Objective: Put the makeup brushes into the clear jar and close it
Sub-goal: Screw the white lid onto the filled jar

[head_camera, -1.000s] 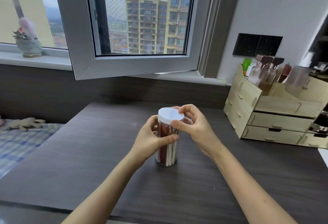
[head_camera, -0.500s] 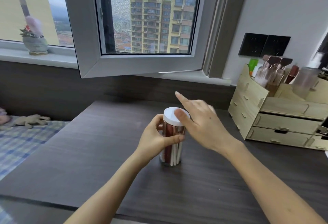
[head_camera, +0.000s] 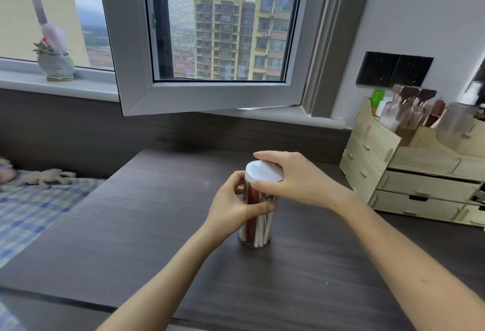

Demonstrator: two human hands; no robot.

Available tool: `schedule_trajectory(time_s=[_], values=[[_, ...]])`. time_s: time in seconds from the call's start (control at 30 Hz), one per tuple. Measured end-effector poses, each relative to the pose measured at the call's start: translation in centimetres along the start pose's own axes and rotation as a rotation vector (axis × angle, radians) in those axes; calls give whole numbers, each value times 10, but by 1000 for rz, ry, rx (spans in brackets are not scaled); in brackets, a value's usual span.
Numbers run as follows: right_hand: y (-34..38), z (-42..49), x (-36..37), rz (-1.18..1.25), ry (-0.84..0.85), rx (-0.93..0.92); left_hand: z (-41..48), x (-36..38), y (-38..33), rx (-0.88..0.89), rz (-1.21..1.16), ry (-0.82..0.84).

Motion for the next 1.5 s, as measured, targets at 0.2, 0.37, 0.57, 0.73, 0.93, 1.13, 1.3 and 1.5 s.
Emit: schedule_trajectory(time_s=[0.2, 0.37, 0.57, 0.73, 0.93, 1.13, 1.3, 1.5], values=[[-3, 14, -18, -4, 210, -30, 3, -2, 2, -10, -29, 10], [5, 16, -10, -440, 46, 7, 2, 0, 2, -9, -21, 1], [22, 18, -3, -706, -12, 103, 0, 3, 0, -10, 28, -52], [37, 23, 8, -834, -9, 318, -4, 10, -3, -4, 50, -107], [22, 8, -42, -332, 426, 104, -4, 7, 0, -14, 62, -82], [20, 13, -13, -669, 116, 85, -6, 7, -2, 2, 65, -87], [15, 9, -25, -385, 283, 72, -5, 7, -3, -9, 63, -78], [10, 8, 2, -494, -23, 105, -6, 5, -4, -3, 29, -58]])
Point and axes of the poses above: each hand's wrist, its own z-axis towards the middle knuckle, its own x-axis out of the palm, y = z × x, the point moved 2 cm from there along z, towards the middle knuckle, and after that the axes turned 8 degrees about y, right-handed, at the moved point
